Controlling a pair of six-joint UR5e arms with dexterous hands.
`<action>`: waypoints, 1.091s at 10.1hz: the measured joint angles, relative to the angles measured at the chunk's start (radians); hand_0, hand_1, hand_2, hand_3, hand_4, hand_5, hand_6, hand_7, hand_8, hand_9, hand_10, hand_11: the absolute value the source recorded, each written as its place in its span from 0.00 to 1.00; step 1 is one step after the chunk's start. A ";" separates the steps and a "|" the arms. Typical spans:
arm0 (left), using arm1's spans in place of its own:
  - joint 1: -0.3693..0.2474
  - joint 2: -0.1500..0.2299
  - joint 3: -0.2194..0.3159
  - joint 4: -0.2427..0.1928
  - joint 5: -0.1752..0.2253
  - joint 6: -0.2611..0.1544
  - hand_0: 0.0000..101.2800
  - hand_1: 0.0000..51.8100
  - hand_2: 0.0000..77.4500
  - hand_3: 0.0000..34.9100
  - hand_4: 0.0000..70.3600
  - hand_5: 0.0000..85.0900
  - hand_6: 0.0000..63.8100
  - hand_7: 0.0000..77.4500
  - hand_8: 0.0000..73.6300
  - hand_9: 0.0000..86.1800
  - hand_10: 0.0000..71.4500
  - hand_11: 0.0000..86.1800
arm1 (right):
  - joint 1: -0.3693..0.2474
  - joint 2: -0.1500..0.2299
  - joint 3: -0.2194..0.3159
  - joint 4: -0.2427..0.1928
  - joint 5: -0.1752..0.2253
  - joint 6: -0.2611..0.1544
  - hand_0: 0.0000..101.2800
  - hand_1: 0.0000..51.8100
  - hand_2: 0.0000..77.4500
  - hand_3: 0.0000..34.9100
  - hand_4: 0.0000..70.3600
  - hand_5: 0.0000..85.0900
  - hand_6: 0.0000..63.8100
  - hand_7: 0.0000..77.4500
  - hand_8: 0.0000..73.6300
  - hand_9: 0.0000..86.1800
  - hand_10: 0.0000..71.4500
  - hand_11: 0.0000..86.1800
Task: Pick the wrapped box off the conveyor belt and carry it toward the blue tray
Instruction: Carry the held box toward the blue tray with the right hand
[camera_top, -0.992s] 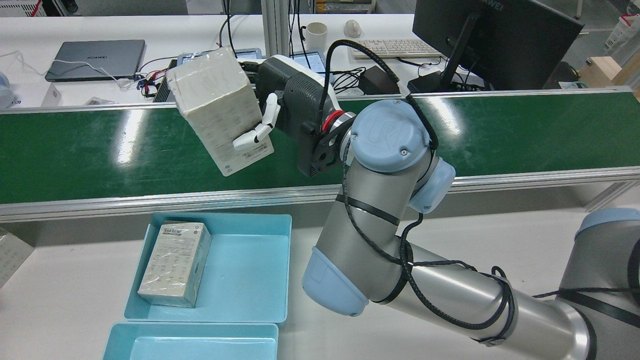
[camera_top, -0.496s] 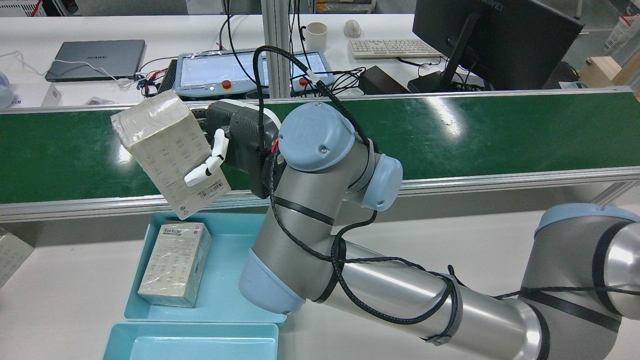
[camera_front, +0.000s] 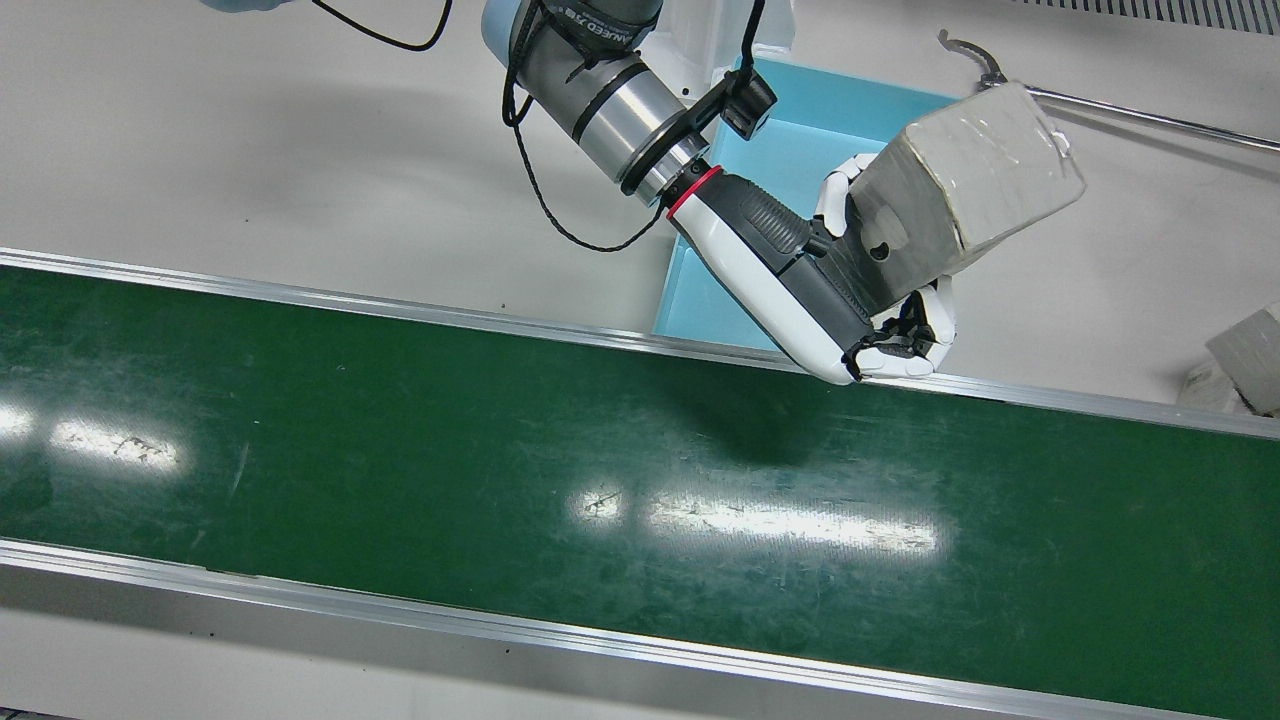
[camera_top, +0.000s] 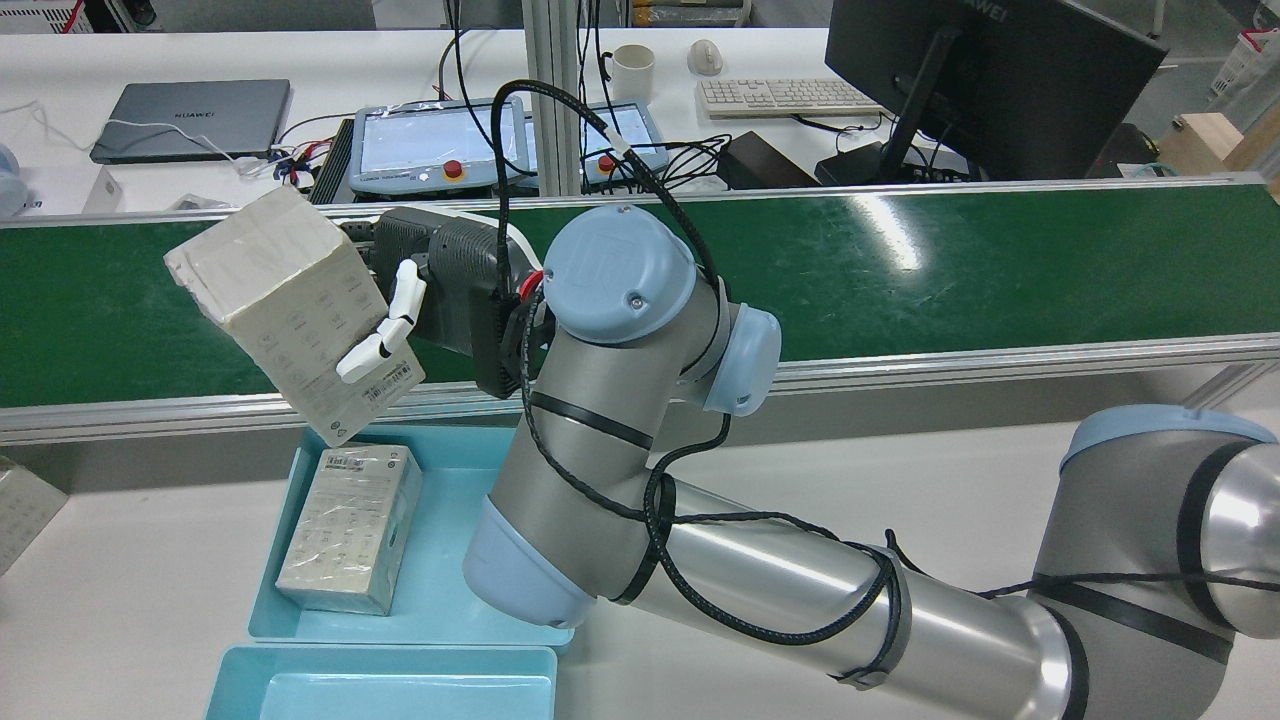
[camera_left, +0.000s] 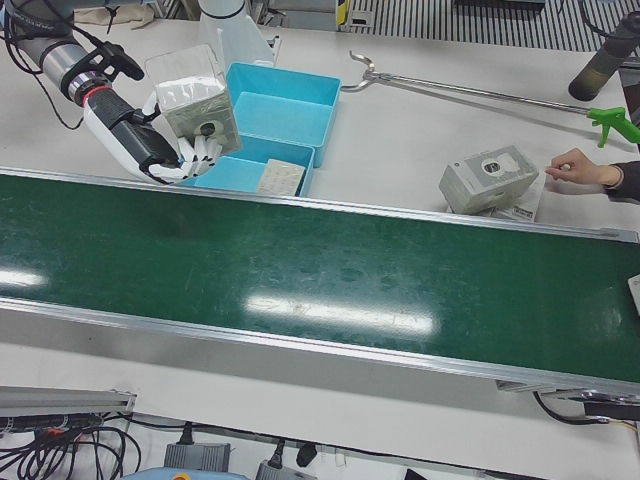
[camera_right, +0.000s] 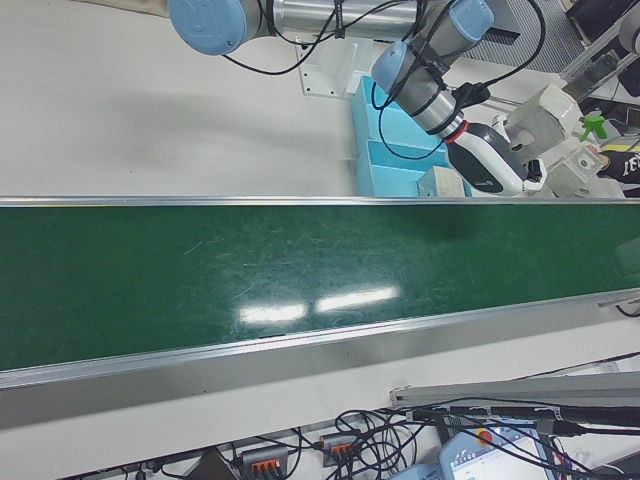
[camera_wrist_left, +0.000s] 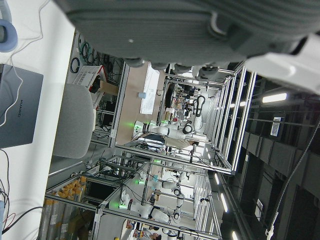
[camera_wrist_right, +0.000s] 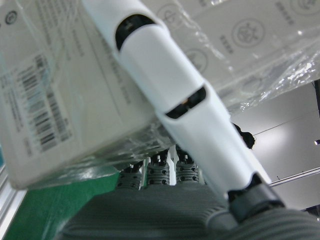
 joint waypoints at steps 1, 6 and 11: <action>0.000 0.000 0.000 0.000 0.000 0.000 0.00 0.00 0.01 0.00 0.00 0.01 0.01 0.01 0.01 0.01 0.01 0.01 | -0.006 0.007 -0.003 0.010 -0.010 0.013 0.61 0.04 0.38 0.00 0.40 0.76 0.63 0.54 0.82 0.42 0.53 0.37; 0.000 0.000 0.000 0.000 0.000 0.000 0.00 0.00 0.01 0.00 0.00 0.01 0.01 0.01 0.01 0.01 0.01 0.01 | -0.040 0.062 -0.031 0.022 -0.020 0.024 0.63 0.33 0.31 0.00 0.37 0.56 0.34 0.44 0.54 0.25 0.00 0.01; 0.000 0.000 0.000 0.000 0.000 0.000 0.00 0.00 0.01 0.00 0.00 0.01 0.01 0.01 0.01 0.01 0.00 0.01 | -0.044 0.088 -0.014 0.022 -0.022 0.025 0.63 0.57 0.18 0.00 0.37 0.56 0.35 0.46 0.07 0.13 0.00 0.01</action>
